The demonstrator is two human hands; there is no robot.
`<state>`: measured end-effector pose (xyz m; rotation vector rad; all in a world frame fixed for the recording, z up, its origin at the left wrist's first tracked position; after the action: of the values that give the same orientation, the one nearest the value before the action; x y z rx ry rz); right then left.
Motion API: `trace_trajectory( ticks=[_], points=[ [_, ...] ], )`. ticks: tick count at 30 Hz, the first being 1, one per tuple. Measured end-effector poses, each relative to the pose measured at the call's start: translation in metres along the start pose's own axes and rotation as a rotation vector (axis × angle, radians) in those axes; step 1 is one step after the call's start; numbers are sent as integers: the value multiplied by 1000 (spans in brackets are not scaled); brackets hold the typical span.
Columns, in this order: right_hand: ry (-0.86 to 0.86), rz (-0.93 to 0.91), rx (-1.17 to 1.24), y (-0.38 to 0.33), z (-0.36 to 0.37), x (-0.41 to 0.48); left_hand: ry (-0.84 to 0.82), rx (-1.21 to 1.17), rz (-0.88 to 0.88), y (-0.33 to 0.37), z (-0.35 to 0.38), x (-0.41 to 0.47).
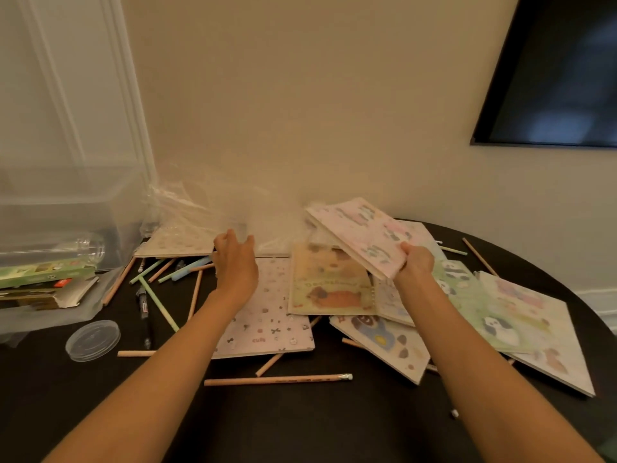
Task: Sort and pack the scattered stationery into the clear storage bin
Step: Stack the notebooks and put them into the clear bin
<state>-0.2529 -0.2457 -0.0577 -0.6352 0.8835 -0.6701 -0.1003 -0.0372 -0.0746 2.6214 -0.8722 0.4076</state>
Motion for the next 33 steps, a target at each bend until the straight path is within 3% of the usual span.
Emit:
trace_trajectory(
  ticks=[7, 12, 15, 17, 20, 24, 28, 30, 33],
  points=[
    [-70, -154, -144, 18, 16, 0, -233, -119, -84, 33, -6, -21],
    [-256, -108, -84, 38, 21, -12, -114, -1123, -126, 60, -22, -36],
    [-362, -62, -38, 41, 16, -21, 52, -1501, -255, 62, -35, -38],
    [-398, -44, -34, 39, 12, -23, 90, -1632, -330, 61, -40, -39],
    [-475, -40, -62, 35, 3, -29, 55, -1476, -292, 58, -37, -38],
    [-570, 54, 81, 20, -17, -25, 53, -1351, -312, 43, -41, -31],
    [-517, -18, -417, 11, -30, -27, 4, -1246, -212, 31, -46, -25],
    [-469, -36, -385, 11, -30, -27, -24, -1200, -175, 31, -44, -24],
    [-351, -10, -203, 5, -33, -23, 55, -738, 16, 20, -37, -18]
  ],
)
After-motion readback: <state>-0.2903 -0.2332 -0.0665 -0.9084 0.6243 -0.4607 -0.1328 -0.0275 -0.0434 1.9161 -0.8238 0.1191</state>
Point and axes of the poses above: each hand's wrist, its own x-axis towards the middle knuckle, its own z-axis out of the palm, y = z × x, the point moved 2 cm from there along x, towards the middle knuckle, and after that the axes turned 9 degrees about z, right-handed, at the moved point
